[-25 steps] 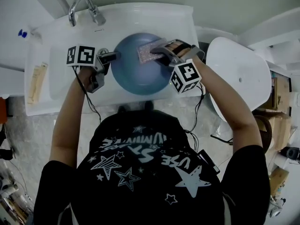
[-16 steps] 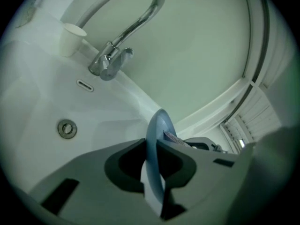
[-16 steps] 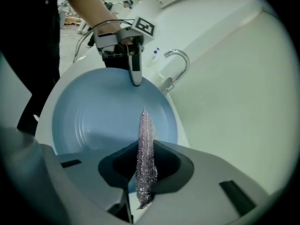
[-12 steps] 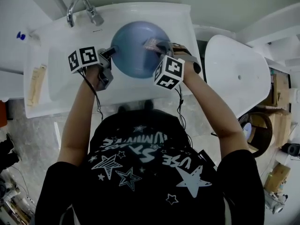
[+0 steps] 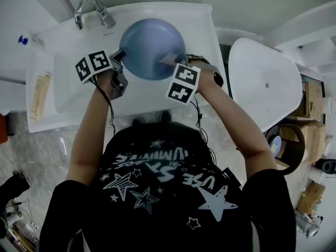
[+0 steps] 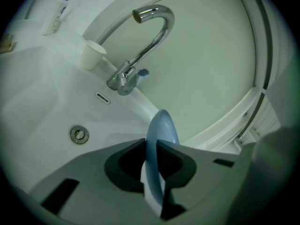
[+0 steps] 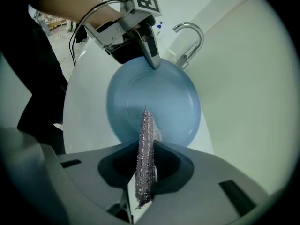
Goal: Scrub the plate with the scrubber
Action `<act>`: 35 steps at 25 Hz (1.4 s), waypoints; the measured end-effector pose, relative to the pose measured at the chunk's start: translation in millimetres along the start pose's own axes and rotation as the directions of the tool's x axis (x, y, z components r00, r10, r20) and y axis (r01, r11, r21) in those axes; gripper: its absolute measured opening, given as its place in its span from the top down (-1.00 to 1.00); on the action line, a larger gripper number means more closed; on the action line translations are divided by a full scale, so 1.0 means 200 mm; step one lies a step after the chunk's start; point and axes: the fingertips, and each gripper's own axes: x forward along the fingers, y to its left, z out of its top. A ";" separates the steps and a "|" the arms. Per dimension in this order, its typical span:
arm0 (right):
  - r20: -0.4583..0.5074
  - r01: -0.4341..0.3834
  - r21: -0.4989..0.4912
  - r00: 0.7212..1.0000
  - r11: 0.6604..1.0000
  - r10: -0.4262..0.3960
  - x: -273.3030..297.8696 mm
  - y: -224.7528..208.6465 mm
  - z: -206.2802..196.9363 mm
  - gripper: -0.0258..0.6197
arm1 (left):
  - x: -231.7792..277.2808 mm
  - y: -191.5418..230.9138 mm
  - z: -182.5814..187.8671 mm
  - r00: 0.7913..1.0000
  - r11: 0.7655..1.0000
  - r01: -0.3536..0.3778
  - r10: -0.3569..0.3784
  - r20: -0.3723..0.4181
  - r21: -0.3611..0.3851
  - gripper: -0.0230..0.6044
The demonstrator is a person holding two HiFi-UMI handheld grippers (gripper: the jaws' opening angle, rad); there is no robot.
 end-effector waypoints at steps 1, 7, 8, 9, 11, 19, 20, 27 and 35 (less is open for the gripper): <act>0.006 -0.024 0.013 1.000 1.000 0.024 0.00 0.02 0.01 0.67 | 0.00 0.01 0.00 1.000 1.000 -0.004 0.004 0.008 -0.011 0.78; 0.095 -0.210 0.109 0.975 0.972 0.200 -0.06 0.12 0.12 0.67 | -0.01 0.04 0.01 0.999 0.999 -0.022 0.024 0.033 -0.047 0.78; 0.120 -0.250 0.125 0.964 0.960 0.236 -0.07 0.14 0.14 0.67 | -0.01 0.04 0.01 0.999 0.999 -0.025 0.026 0.036 -0.048 0.78; 0.145 -0.294 0.143 0.951 0.945 0.273 -0.09 0.17 0.16 0.67 | -0.01 0.04 0.01 0.999 0.999 -0.027 0.028 0.037 -0.047 0.78; 0.195 -0.382 0.185 0.917 0.905 0.347 -0.13 0.21 0.21 0.67 | -0.01 0.04 0.00 0.999 0.999 -0.028 0.029 0.039 -0.043 0.78; 0.451 -0.593 0.307 0.780 0.744 0.435 -0.20 0.21 0.43 0.67 | 0.01 0.02 -0.05 0.999 1.000 -0.027 0.027 0.018 0.002 0.78; 0.461 -0.581 0.323 0.786 0.747 0.412 -0.20 0.18 0.42 0.67 | 0.00 0.02 -0.06 1.000 1.000 -0.028 0.028 0.014 0.008 0.78; 0.537 -0.478 0.438 0.819 0.761 0.205 -0.26 -0.08 0.27 0.67 | -0.05 0.08 -0.08 0.999 0.997 -0.035 0.035 0.000 0.063 0.78; 0.562 -0.258 0.446 0.826 0.857 -0.044 -0.42 -0.40 0.17 0.67 | -0.18 -0.08 0.02 0.990 0.847 -0.136 0.096 0.102 0.514 0.82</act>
